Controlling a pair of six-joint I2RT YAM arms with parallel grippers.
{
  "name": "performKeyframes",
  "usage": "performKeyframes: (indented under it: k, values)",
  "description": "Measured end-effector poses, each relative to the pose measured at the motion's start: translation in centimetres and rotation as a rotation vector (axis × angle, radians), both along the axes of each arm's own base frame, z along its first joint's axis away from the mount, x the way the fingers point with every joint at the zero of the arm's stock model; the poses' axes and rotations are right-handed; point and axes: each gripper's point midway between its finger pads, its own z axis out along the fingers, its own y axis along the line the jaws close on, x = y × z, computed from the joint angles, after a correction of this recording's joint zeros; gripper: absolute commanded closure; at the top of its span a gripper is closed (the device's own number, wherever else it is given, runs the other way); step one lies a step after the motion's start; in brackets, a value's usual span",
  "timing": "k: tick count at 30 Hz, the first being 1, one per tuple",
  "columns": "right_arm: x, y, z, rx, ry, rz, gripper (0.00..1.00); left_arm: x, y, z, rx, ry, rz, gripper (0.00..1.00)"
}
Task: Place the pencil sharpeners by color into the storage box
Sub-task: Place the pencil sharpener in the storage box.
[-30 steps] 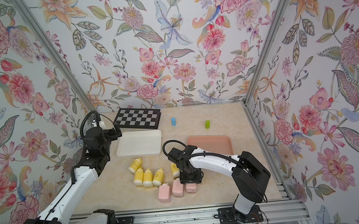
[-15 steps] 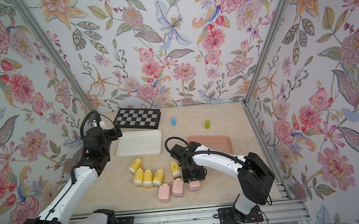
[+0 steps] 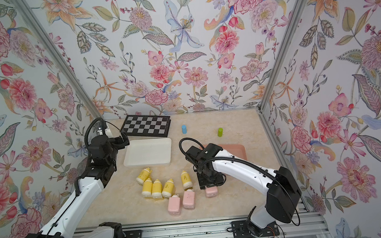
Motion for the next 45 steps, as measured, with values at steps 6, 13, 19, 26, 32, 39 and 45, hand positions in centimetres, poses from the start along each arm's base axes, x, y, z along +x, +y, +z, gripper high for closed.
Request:
performKeyframes:
  k: [6,13,19,26,32,39,45]
  values:
    - [1.2,-1.5,1.9,-0.005,-0.034,-0.015,0.60,-0.2,0.0,0.4,-0.002,-0.011,0.000,0.00]
    - [3.6,-3.5,3.6,-0.020,-0.078,-0.049,0.60,-0.2,0.0,0.4,-0.002,-0.011,0.000,0.01]
    - [6.6,-5.6,4.2,-0.050,-0.105,-0.093,0.60,-0.2,0.0,0.4,-0.002,-0.011,0.000,0.01]
    - [9.1,-7.2,2.4,-0.102,-0.062,-0.110,0.60,-0.2,0.0,0.4,-0.002,-0.011,0.000,0.00]
    - [11.1,-7.2,0.6,-0.118,-0.046,-0.101,0.60,-0.2,0.0,0.4,-0.002,-0.011,0.000,0.00]
    - [12.7,-6.5,-1.1,-0.110,-0.054,-0.099,0.60,-0.3,0.0,0.5,-0.003,-0.015,0.000,0.01]
    - [13.7,-6.0,-1.9,-0.094,-0.065,-0.105,0.60,-0.4,0.1,0.8,-0.004,-0.020,0.000,0.00]
